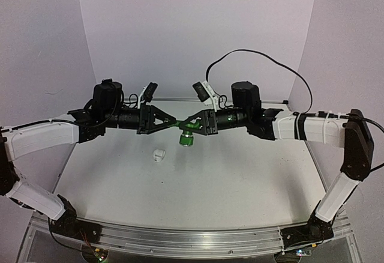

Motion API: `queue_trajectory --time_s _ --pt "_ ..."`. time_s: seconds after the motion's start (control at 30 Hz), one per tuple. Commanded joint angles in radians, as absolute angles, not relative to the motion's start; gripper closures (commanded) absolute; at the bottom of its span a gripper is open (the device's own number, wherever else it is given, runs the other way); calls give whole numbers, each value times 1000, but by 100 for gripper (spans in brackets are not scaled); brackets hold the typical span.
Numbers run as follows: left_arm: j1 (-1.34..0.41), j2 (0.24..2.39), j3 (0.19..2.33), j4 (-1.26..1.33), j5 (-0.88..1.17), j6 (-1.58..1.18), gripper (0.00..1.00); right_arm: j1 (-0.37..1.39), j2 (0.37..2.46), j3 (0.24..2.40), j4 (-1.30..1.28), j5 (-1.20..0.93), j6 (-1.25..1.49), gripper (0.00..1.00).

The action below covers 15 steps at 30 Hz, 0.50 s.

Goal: Install the water faucets

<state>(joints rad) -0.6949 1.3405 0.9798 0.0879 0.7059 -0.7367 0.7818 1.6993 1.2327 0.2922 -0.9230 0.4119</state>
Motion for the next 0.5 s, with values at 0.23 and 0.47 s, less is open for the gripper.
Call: queue_trajectory --time_s 0.23,0.47 --pt "-703 1219 946 204 590 -710 100 784 1661 1230 381 -828 445 3" --pt "-703 1231 949 204 596 -707 100 784 1659 1223 419 -792 480 3"
